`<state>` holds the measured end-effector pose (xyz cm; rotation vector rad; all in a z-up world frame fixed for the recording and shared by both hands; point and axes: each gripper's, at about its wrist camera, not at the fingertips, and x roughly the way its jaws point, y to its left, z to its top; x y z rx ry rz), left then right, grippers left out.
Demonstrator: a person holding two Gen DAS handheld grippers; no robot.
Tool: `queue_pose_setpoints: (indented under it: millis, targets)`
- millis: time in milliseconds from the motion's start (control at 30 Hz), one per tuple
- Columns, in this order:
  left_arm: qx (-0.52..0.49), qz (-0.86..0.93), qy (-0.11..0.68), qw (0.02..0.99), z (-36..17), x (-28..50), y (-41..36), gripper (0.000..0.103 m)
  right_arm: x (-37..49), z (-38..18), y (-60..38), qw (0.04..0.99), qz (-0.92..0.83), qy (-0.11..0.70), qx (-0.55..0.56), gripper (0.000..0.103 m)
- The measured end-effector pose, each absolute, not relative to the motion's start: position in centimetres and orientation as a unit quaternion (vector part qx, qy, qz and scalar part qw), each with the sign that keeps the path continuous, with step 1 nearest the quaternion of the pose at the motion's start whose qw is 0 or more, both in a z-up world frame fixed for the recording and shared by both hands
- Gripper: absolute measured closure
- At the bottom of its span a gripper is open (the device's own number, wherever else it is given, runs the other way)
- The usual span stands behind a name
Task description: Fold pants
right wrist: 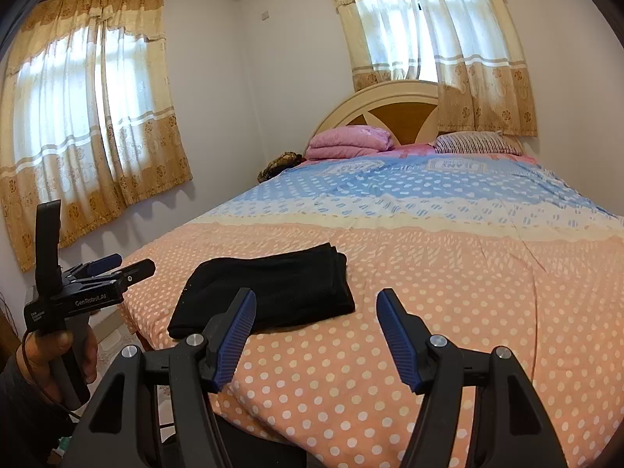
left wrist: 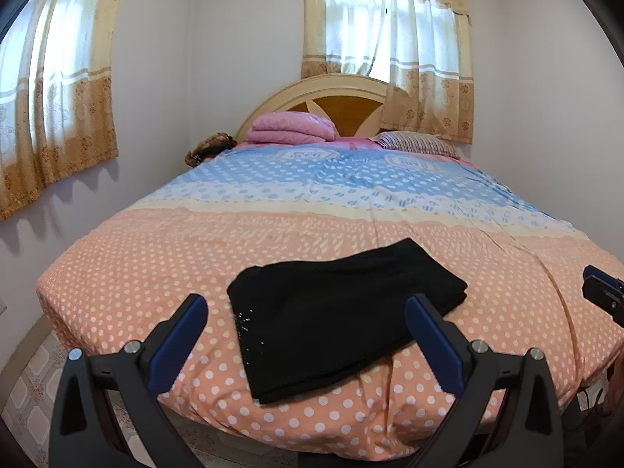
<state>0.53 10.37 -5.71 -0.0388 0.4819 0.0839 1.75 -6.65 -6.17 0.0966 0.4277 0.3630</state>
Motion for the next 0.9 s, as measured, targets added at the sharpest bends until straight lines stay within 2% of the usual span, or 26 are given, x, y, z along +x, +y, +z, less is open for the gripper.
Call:
queue_pose_setpoints:
  millis: [567, 900]
  targets:
    - [-0.02, 0.057, 0.218, 0.974, -5.03, 0.15, 10.79, 0.0, 1.64, -6.09, -6.36, 0.962, 0.179, 0.203, 0.042, 0.037]
    - [-0.014, 0.055, 0.232, 0.971, -5.8, 0.59, 10.67, 0.0, 1.52, -6.58, -5.99, 0.961, 0.179, 0.206, 0.039, 0.037]
